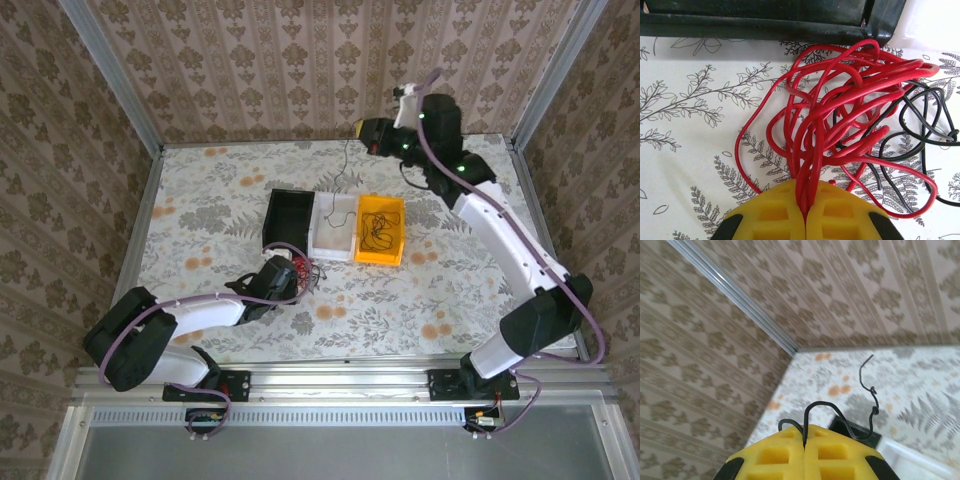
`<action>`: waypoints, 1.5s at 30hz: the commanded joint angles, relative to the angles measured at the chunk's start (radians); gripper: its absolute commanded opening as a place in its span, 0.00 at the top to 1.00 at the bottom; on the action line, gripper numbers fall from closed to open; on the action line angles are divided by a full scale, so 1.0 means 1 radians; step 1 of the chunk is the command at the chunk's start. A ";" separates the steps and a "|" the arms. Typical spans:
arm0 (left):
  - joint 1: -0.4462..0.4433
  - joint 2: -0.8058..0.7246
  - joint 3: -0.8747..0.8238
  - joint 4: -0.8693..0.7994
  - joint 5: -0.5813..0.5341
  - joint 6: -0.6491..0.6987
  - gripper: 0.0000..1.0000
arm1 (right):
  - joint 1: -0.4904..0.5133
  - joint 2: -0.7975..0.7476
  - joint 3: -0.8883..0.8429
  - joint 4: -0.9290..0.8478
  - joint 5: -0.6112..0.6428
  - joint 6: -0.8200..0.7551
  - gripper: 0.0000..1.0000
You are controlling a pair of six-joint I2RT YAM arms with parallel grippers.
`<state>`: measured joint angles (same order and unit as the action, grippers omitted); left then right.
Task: Untangle the cables
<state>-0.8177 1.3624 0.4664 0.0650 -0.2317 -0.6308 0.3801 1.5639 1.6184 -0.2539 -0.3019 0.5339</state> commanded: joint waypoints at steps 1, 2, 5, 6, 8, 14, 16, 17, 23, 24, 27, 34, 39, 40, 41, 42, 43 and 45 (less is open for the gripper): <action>-0.002 0.012 -0.002 -0.007 -0.005 0.018 1.00 | 0.043 0.034 -0.079 -0.076 0.153 -0.065 1.00; -0.002 0.011 -0.003 -0.006 -0.006 0.017 1.00 | 0.057 0.039 -0.106 -0.085 0.190 -0.072 1.00; -0.004 0.005 -0.006 -0.008 -0.010 0.014 1.00 | 0.088 0.060 -0.178 -0.106 0.285 -0.086 1.00; -0.003 0.003 -0.008 -0.008 -0.012 0.014 1.00 | 0.093 0.067 -0.196 -0.113 0.304 -0.085 1.00; -0.004 -0.004 -0.011 -0.008 -0.014 0.013 1.00 | 0.097 0.084 -0.220 -0.118 0.308 -0.082 1.00; -0.006 -0.003 -0.009 -0.006 -0.017 0.010 1.00 | 0.107 0.153 -0.228 -0.153 0.271 -0.092 0.99; -0.007 0.002 -0.006 -0.007 -0.015 0.011 1.00 | 0.111 0.176 -0.227 -0.155 0.264 -0.096 0.99; -0.008 0.004 -0.003 -0.008 -0.015 0.012 1.00 | 0.112 0.187 -0.223 -0.154 0.256 -0.097 0.99; -0.012 0.011 0.003 -0.004 -0.008 0.020 1.00 | 0.135 0.282 -0.160 -0.150 0.238 -0.098 0.98; -0.012 0.012 0.003 -0.004 -0.008 0.022 1.00 | 0.139 0.305 -0.136 -0.157 0.239 -0.097 0.98; -0.011 0.013 0.003 -0.007 -0.009 0.022 1.00 | 0.153 0.379 -0.062 -0.188 0.273 -0.090 0.98; -0.012 0.015 0.005 -0.010 -0.011 0.022 1.00 | 0.155 0.511 0.077 -0.321 0.442 0.009 0.97; -0.012 0.017 0.008 -0.011 -0.012 0.022 1.00 | 0.160 0.557 0.124 -0.387 0.540 0.046 0.95; -0.011 0.018 0.008 -0.009 -0.010 0.022 1.00 | 0.164 0.564 0.135 -0.395 0.543 0.038 0.95; -0.012 0.017 0.008 -0.009 -0.010 0.023 1.00 | 0.167 0.573 0.144 -0.398 0.540 0.025 0.95; -0.012 0.018 0.008 -0.008 -0.008 0.024 1.00 | 0.173 0.578 0.151 -0.401 0.539 0.015 0.94; -0.011 0.018 0.009 -0.008 -0.009 0.026 1.00 | 0.177 0.581 0.156 -0.404 0.538 0.006 0.94; -0.011 0.017 0.009 -0.008 -0.009 0.029 1.00 | 0.189 0.581 0.157 -0.399 0.520 -0.022 0.90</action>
<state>-0.8242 1.3624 0.4656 0.0654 -0.2359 -0.6304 0.5495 2.1216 1.7496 -0.5964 0.1856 0.5446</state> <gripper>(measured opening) 0.048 0.095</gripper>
